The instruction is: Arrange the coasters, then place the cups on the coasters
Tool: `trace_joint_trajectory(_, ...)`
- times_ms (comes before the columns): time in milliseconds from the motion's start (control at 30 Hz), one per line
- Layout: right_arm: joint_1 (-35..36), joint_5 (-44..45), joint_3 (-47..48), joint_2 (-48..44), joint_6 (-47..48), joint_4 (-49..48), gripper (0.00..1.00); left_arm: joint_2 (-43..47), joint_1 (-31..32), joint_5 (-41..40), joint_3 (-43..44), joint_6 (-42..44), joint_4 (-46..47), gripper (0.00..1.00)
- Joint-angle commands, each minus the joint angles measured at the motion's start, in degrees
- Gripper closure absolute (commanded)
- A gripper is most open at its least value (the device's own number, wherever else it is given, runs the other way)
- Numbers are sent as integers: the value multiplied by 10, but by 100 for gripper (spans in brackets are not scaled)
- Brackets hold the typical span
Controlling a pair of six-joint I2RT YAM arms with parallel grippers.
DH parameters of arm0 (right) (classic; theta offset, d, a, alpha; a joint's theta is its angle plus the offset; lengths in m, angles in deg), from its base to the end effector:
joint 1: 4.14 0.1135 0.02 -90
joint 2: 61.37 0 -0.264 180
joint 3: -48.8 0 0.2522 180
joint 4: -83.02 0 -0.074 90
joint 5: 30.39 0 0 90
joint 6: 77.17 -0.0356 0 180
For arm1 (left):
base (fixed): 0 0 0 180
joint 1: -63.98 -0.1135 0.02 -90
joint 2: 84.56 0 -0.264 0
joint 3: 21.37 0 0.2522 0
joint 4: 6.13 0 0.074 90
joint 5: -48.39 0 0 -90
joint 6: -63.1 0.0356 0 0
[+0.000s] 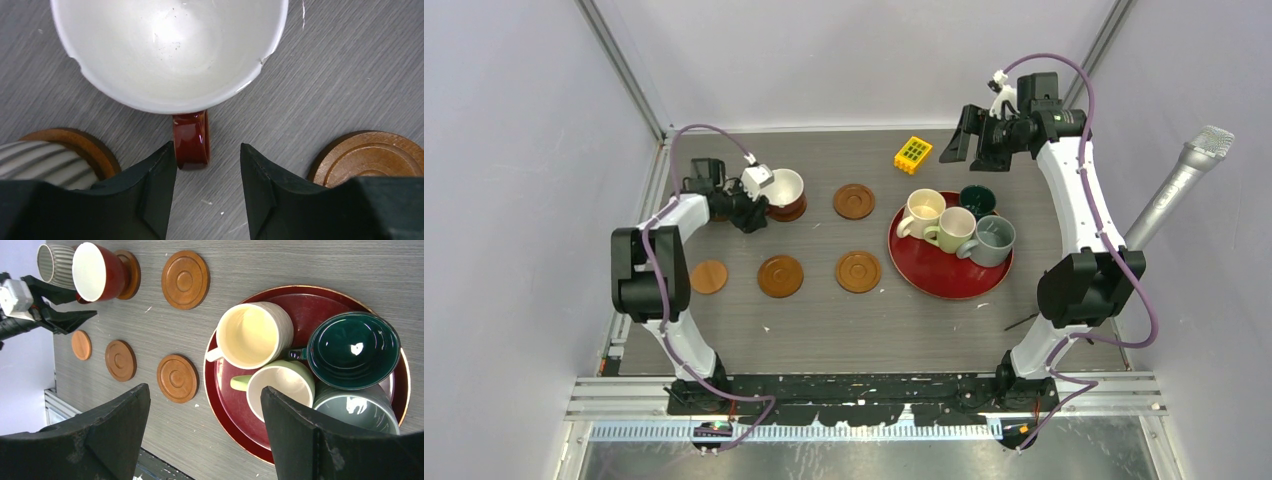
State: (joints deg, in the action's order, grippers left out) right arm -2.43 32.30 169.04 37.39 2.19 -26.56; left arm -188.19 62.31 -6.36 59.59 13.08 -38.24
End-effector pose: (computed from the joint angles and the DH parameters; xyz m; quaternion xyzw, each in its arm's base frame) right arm 0.3636 0.0272 0.3871 -0.0117 0.9137 0.2565 0.3150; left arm 0.3748 -0.0096 0.1887 0.3846 0.8280 -0.1672 0.3721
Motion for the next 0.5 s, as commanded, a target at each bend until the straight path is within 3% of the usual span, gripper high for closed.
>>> trace_joint_trajectory(0,0,-8,-6,-24,30,-2,14,68,-11,-7,3,12,-22,48)
trace_joint_trajectory(267,0,-10,-16,-32,86,27,14,127,-8,-14,89,15,-134,44)
trace_joint_trajectory(467,-2,-13,-11,-35,123,59,15,107,82,-70,202,-11,-254,42)
